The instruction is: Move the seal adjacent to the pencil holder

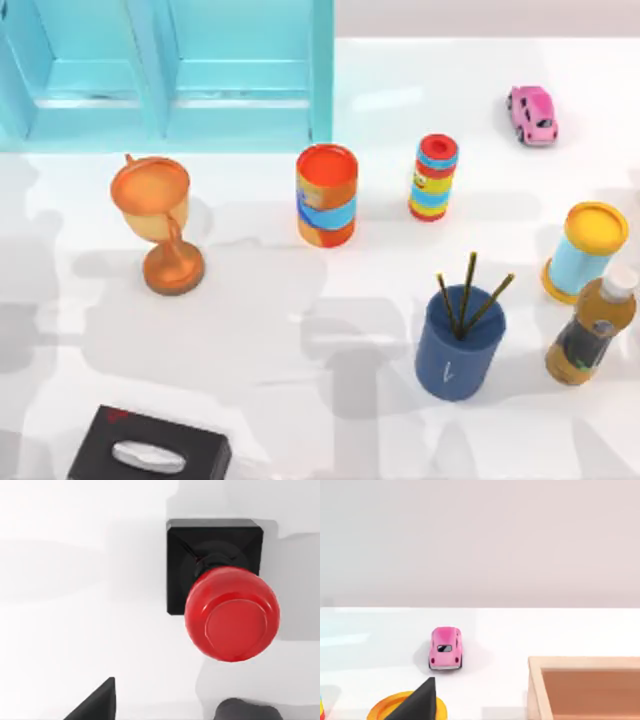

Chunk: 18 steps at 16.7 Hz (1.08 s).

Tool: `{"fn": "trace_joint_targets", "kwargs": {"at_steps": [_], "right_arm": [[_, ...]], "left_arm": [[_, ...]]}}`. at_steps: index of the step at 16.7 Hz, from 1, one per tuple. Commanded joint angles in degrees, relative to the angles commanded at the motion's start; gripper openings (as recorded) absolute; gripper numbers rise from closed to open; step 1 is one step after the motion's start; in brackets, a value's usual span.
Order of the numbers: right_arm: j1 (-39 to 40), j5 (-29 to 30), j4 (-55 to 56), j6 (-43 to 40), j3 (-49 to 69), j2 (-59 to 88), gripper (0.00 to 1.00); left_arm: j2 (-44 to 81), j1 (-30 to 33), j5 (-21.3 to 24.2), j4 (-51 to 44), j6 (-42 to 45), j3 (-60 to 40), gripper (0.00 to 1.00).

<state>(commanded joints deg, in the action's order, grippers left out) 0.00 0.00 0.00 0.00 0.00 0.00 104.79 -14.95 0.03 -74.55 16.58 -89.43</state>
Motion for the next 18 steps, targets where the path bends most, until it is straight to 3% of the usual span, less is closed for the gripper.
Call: {"fn": "trace_joint_targets", "kwargs": {"at_steps": [4,10,16,18], "right_arm": [[0.00,0.00,0.00,0.00,0.00,0.00,1.00],[0.00,0.00,0.00,0.00,0.00,0.00,1.00],[0.00,0.00,0.00,0.00,0.00,0.00,1.00],[0.00,0.00,0.00,0.00,0.00,0.00,1.00]], "left_arm": [[0.96,-0.20,0.02,4.19,-0.06,3.71,1.00],[4.26,-0.44,0.04,19.80,0.26,15.25,1.00],[4.87,-0.49,0.04,21.68,0.32,16.93,1.00],[4.87,-0.49,0.04,21.68,0.32,16.93,0.85]]}}
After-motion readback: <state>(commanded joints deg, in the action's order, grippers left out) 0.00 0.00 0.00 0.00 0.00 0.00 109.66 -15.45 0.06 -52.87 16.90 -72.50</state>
